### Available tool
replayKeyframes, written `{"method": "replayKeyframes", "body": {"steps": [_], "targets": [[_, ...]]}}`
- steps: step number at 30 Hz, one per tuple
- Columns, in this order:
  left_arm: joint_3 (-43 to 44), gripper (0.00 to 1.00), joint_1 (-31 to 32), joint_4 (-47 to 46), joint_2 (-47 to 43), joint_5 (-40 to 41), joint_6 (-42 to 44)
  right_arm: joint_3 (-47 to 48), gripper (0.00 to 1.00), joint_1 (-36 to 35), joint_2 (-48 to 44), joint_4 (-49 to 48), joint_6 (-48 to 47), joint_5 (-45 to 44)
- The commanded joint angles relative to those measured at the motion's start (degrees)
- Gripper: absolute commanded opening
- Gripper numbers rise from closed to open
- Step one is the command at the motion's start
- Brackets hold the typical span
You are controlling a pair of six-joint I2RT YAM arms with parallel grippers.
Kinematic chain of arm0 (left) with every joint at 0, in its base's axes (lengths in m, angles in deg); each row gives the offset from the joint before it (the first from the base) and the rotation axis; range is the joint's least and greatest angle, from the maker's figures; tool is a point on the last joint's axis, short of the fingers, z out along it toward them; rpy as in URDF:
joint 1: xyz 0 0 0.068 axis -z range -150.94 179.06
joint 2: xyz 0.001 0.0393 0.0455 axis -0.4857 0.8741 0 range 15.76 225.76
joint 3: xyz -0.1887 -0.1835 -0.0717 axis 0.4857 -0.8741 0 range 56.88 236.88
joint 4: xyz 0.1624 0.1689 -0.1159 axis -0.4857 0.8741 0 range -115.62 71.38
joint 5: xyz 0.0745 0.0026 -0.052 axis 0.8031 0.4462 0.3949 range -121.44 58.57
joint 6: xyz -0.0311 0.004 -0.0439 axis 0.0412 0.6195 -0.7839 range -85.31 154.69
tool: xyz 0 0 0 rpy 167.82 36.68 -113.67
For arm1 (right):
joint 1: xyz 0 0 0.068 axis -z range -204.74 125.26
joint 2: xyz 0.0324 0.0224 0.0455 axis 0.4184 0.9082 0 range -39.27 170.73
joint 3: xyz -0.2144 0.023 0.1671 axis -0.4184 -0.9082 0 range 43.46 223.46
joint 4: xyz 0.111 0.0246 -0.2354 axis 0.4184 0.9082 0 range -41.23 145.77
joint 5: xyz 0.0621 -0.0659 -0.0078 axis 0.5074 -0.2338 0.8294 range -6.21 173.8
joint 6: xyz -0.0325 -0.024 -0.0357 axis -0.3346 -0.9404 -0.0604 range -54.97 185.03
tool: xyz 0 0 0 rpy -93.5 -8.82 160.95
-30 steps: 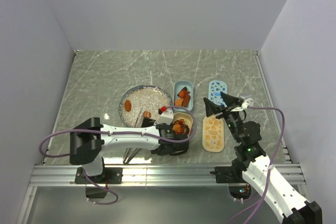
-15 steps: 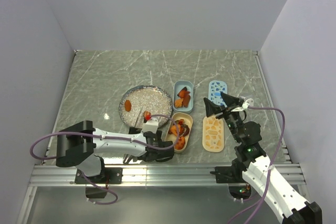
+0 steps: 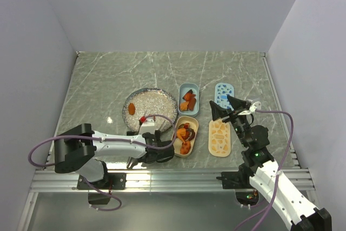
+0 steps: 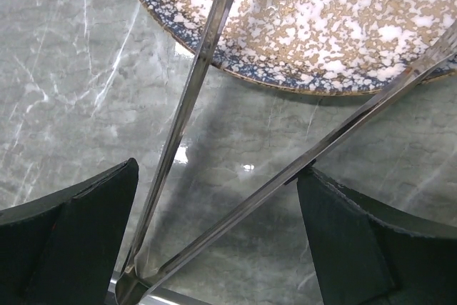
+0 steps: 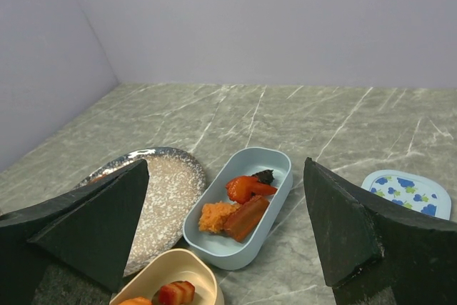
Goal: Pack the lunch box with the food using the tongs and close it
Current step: Grab the clamp with the left arm
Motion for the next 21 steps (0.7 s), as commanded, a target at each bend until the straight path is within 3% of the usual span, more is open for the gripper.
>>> {"method": "replayKeyframes", "body": {"steps": [1,9,12,13,15,16,19,21], "targets": [[-1.34,0.99,-1.04,-2.28,-2.23,-0.26,0.07,2.09,0.96,0.42,0.31,-1.25,0.01,0.52],[-2.76,0.96,-2.9,-9.06,3.12,-5.28,5.35,2.0,0.96,0.42,-0.22,-1.07,0.1,0.52],[-1.97,0.85,-2.98,-8.98,5.85,-5.54,5.36,1.92,0.96,0.33,-0.22,-1.25,0.1,0.52],[-1.36,0.73,-2.9,-8.02,6.55,-5.37,5.01,1.92,0.96,0.33,-0.04,-1.25,0.1,0.52],[-0.83,0.62,-2.81,-7.4,6.65,-4.84,4.83,2.0,0.96,0.42,0.05,-1.34,0.01,0.61],[-0.3,0.52,-2.81,-6.35,6.39,-4.66,4.65,2.09,0.96,0.42,0.22,-1.42,0.01,0.61],[-0.38,0.38,-2.37,-5.55,4.98,-4.22,3.95,2.09,0.95,0.42,0.4,-1.6,0.01,0.61],[-0.39,0.34,-1.93,-4.93,4.1,-4.14,3.25,2.09,0.96,0.42,0.4,-1.6,0.01,0.61]]}}
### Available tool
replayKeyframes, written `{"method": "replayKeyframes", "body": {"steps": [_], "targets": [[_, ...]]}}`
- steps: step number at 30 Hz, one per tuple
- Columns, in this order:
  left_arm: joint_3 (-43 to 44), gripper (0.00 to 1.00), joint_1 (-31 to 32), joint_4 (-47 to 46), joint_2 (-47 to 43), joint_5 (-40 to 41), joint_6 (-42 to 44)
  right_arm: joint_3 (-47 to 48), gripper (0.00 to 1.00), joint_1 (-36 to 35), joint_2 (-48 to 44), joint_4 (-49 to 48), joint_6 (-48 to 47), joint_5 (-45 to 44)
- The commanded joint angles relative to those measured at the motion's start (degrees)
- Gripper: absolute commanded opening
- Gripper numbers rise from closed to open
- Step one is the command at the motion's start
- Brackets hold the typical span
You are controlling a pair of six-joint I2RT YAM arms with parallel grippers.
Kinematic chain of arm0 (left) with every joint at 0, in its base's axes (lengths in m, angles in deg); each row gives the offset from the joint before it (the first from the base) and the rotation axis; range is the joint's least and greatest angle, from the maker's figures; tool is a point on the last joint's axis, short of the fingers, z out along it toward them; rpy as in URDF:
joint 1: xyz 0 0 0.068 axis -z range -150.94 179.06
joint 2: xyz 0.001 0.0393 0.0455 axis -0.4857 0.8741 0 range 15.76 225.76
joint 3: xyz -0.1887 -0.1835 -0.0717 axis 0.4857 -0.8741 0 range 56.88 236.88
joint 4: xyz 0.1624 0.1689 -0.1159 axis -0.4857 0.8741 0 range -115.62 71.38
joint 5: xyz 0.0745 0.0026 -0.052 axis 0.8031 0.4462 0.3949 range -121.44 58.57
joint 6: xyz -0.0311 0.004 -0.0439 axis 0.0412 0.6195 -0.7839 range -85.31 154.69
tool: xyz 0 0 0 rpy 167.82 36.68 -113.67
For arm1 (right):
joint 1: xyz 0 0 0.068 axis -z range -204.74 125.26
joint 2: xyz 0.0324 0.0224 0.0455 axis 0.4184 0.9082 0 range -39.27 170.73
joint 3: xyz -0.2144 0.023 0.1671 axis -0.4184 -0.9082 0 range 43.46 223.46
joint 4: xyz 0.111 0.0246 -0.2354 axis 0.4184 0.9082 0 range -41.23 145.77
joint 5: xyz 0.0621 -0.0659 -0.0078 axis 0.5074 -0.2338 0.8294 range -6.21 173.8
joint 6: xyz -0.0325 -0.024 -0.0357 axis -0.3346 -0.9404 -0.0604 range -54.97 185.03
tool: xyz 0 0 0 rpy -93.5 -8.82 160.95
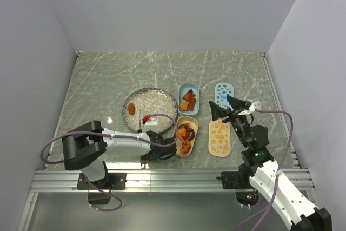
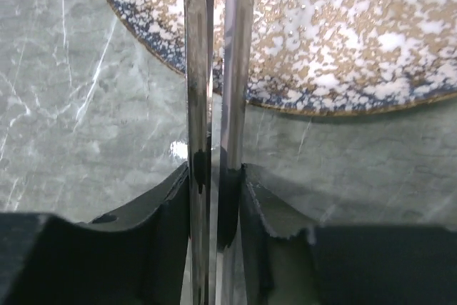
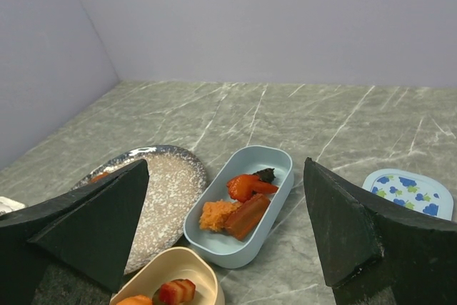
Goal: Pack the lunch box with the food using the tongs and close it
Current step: Grab the clamp with the left arm, then pick up the food using the clamp
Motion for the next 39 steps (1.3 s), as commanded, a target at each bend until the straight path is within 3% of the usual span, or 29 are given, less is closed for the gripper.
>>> {"method": "replayKeyframes", "body": {"steps": [1,8,20,22,26,30,35,39], "targets": [[-0.45,0.31,1.19,1.49,-1.28,-3.52,-1.74,2.0,0.96,0.42,0.2,-1.6,-0.01,0.28],[5.17,0.32,5.58,10.81,-3.39,-0.54,-6.05,2.09,0.96,0.42,0.38,-1.6,-0.01,0.28],[9.65,0.34,7.0,15.47,-13.23,-1.95,0.9,1.92,0.96,0.42,-0.77,-1.07,0.08,0.81],[10.1,0.37,5.94,16.27,-15.42,-1.5,1.86,1.92,0.96,0.33,-0.94,-0.99,0.16,0.99],[7.73,0.4,-3.69,8.74,-21.75,-5.62,13.51,1.92,0.96,0.5,-1.91,-0.46,0.25,1.34],[8.95,0.41,-6.88,10.37,-24.92,-4.58,14.52,1.56,0.96,0.42,-2.96,-0.46,0.34,1.51],[8.78,0.43,-11.62,7.13,-23.44,-5.19,19.42,1.65,0.96,0.42,-2.52,-0.63,0.16,2.04],[9.3,0.46,-16.19,8.61,-16.95,-5.02,21.2,1.48,0.96,0.51,-2.79,-0.72,0.16,2.13]]}}
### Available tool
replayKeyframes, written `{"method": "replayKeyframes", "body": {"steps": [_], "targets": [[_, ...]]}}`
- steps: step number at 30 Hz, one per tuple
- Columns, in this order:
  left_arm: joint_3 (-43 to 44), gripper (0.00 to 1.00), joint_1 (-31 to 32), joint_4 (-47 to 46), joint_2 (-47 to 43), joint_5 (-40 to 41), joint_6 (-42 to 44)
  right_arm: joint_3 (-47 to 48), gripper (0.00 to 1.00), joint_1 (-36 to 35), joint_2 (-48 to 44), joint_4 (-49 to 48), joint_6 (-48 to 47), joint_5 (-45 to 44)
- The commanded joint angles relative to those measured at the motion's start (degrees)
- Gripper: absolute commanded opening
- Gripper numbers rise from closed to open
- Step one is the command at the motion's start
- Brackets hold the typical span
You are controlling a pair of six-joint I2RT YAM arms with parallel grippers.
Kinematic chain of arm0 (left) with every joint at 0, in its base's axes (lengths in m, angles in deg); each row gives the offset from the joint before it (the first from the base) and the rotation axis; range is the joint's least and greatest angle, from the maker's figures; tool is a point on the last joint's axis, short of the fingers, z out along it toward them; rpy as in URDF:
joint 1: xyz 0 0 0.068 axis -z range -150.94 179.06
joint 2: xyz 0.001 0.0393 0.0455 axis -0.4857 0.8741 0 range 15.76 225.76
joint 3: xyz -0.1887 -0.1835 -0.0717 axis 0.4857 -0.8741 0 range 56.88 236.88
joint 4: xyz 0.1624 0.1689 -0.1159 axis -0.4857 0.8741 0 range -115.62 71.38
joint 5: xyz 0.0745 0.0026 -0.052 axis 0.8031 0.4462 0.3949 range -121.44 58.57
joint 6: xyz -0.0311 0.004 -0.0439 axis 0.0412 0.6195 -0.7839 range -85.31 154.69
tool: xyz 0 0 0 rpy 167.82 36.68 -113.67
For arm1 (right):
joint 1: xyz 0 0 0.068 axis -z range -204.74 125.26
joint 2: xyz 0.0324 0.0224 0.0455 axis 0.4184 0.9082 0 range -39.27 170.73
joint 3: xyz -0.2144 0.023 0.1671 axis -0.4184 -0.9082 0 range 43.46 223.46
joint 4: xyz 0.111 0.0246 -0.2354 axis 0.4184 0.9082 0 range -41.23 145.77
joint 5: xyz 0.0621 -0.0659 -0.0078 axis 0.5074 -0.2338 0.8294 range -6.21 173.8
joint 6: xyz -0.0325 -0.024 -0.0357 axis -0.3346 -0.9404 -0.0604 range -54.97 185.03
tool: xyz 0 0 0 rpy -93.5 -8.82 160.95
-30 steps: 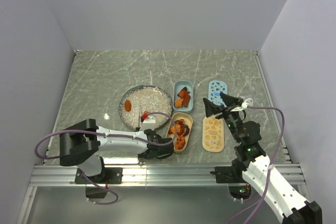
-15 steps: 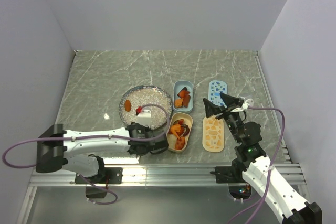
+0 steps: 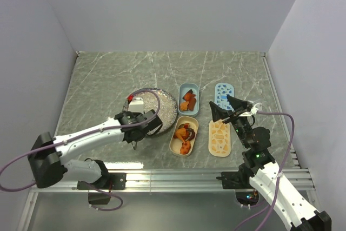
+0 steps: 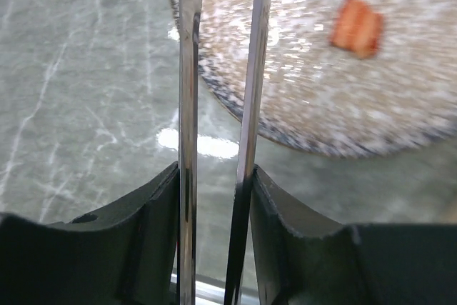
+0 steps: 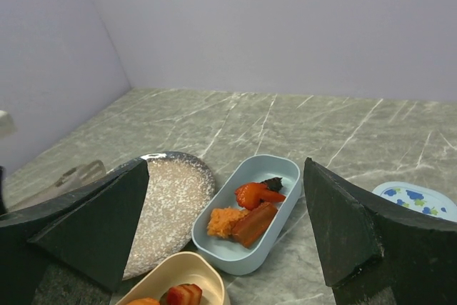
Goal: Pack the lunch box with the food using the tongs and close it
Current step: Pick up the food using the clamp
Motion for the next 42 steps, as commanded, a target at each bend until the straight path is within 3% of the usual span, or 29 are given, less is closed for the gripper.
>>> {"method": "replayKeyframes", "body": {"steps": [1,13,22,35,42], "targets": [[1.74,0.46,-3.57,-0.58,4.66,-0.14,4.45,1.48,0.96,0.51,-0.58,-0.87,0.14,0.6],[2.01,0.46,-6.91,-6.38,8.72,-0.5,9.64,1.56,0.96,0.42,0.21,-1.23,0.23,1.04],[1.57,0.45,-8.06,-5.86,8.45,-1.29,10.17,1.74,0.96,0.42,0.74,-1.14,0.14,0.95],[3.32,0.44,-8.06,-4.98,14.86,-2.61,11.93,1.92,0.96,0.59,1.09,-1.23,-0.03,0.78],[4.2,0.35,-8.06,-3.49,15.4,-2.08,11.58,2.0,0.96,0.59,0.91,-1.14,-0.03,0.69]]}}
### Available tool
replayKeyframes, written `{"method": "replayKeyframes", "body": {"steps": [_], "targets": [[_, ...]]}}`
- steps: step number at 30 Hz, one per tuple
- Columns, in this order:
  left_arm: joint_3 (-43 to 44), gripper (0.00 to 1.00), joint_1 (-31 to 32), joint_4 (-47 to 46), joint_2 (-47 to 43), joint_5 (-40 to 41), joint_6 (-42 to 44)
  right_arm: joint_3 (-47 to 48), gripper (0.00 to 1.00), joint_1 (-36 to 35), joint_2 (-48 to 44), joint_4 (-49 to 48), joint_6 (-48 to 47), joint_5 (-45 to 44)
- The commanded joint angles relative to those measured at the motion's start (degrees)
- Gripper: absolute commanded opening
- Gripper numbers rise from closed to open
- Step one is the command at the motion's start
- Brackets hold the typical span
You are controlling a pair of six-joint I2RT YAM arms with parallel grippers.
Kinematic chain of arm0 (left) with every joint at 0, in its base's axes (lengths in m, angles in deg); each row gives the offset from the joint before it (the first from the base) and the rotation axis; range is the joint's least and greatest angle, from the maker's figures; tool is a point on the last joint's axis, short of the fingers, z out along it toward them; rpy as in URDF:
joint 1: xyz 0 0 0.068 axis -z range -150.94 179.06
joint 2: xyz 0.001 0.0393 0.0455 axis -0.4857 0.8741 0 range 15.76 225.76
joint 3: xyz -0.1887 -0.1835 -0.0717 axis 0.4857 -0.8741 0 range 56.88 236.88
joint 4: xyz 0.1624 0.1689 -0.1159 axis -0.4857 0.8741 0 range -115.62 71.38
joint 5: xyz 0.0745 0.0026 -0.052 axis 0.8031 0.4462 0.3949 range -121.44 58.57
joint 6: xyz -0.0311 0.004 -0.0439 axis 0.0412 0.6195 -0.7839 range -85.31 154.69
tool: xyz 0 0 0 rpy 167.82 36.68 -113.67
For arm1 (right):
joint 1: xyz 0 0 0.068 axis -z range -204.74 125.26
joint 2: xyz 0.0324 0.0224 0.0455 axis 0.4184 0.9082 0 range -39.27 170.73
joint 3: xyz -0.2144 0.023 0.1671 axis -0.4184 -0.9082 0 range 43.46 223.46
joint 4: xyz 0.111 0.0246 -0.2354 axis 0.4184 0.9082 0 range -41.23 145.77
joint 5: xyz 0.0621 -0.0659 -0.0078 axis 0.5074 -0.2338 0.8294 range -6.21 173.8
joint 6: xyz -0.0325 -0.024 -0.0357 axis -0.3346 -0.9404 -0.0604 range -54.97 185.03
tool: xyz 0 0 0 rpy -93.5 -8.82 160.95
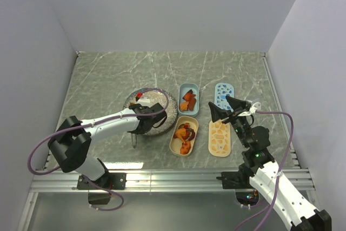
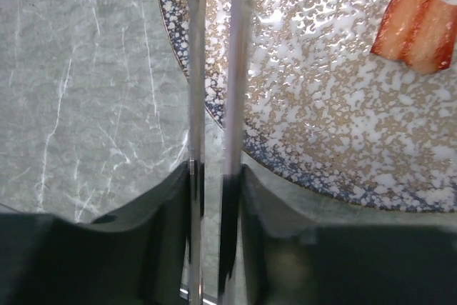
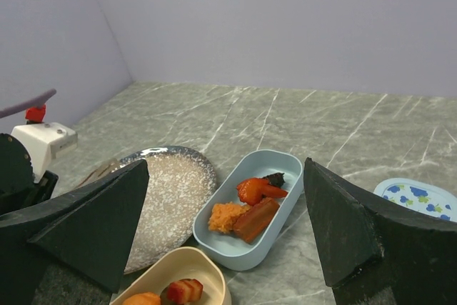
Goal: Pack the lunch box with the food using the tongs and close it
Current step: Pick up the food using the clamp
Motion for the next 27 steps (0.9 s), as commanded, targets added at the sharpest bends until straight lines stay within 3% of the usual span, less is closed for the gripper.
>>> {"method": "replayKeyframes", "body": {"steps": [1,2,7,18,27], "targets": [[2.3,0.31,-0.15,0.89,-0.04,0.3,0.67,1.92,0.96,0.51,-0.05,-1.12,-0.01,-0.14],[2.3,0.26,-0.15,0.89,-0.3,0.3,0.59,2.0,0.96,0.59,-0.05,-1.12,-0.01,-0.14],[3.53,0.2,-0.23,2.2,-1.79,1.27,0.23,1.92,0.96,0.51,0.04,-1.2,-0.01,-0.06],[6.52,0.17,0.91,4.23,-6.1,1.62,1.11,1.83,0.96,0.59,0.3,-1.29,0.08,-0.14],[5.64,0.24,1.61,2.55,-4.7,0.39,1.64,1.83,0.96,0.77,0.13,-1.29,0.08,-0.06]]}}
